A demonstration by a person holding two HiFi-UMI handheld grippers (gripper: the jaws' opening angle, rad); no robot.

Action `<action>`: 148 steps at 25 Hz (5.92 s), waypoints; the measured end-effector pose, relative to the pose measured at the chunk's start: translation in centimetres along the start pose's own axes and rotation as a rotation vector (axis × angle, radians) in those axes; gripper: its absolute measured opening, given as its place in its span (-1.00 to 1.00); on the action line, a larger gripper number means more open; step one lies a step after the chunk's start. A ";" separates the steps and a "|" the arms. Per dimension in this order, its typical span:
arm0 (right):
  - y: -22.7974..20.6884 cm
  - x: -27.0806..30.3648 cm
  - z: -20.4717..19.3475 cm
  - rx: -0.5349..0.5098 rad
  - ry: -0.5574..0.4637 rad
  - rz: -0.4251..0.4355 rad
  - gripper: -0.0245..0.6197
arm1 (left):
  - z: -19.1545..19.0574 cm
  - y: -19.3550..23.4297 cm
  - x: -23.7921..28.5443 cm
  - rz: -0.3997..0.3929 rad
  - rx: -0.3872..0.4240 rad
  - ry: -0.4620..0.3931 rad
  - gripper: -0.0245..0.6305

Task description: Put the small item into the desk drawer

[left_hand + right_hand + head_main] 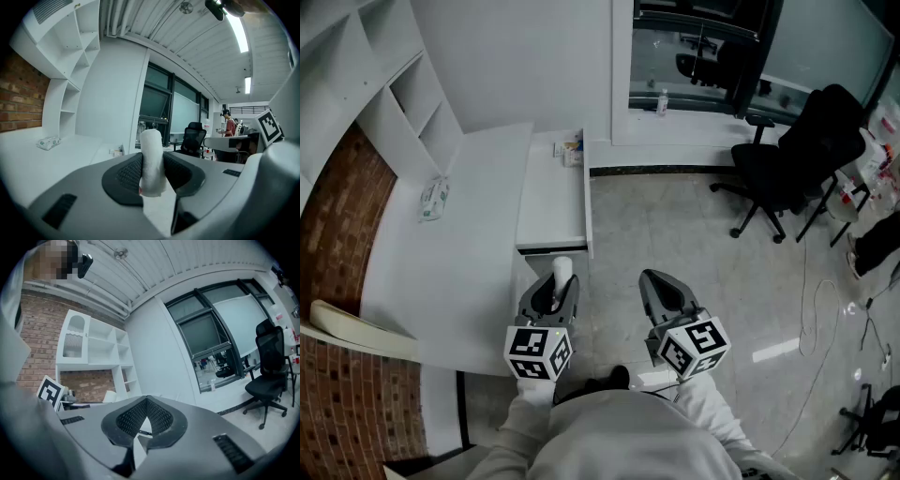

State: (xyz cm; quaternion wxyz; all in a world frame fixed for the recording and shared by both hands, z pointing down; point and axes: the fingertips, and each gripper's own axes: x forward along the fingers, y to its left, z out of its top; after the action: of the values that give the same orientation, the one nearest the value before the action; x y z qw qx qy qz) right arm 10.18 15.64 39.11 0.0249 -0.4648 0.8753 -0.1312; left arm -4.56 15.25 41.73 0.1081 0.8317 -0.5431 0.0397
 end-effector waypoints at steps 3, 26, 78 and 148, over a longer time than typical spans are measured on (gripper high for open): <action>-0.4 -0.1 0.2 0.016 -0.007 -0.003 -0.84 | 0.1 -0.3 0.2 -0.002 0.003 0.001 -0.49; -2.2 -2.1 0.4 0.059 -0.026 0.017 -0.84 | 0.8 -1.6 -0.1 0.045 0.009 -0.024 -0.49; -9.0 24.1 3.1 0.050 0.037 -0.004 -0.84 | 5.8 16.2 20.3 0.009 -0.020 -0.024 -0.49; -15.4 37.3 6.7 0.042 0.046 0.058 -0.84 | -5.7 27.3 39.2 0.100 -0.043 0.353 -0.49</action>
State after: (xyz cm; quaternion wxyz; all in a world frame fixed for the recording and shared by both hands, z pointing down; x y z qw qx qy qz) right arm 2.64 -24.55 39.47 0.0183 -0.4353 0.8858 -0.1597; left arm -13.17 -29.15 58.18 0.2177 0.7812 -0.5571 0.1789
